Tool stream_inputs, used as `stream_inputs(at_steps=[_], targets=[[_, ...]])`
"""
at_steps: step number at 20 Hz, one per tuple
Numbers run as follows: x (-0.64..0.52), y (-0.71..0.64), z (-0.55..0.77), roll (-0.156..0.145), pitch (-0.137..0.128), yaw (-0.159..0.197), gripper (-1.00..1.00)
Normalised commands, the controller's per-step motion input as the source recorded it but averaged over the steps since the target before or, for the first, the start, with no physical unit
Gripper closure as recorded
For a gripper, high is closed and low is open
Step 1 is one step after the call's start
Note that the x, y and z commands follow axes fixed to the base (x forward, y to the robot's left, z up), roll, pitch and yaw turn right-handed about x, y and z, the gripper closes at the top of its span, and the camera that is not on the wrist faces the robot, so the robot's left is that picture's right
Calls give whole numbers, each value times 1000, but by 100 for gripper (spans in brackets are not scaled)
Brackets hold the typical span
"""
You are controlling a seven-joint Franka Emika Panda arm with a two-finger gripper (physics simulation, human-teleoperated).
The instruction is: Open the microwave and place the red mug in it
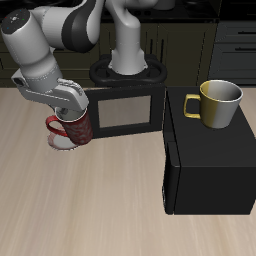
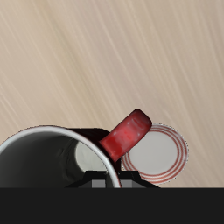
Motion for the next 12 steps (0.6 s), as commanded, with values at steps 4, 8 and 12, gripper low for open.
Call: stream_inputs(at_steps=[4, 8, 12], targets=[[-343, 138, 144, 55, -25, -10, 100], [-208, 40, 204, 68, -14, -71, 100], [52, -69, 105, 23, -10, -86, 100]])
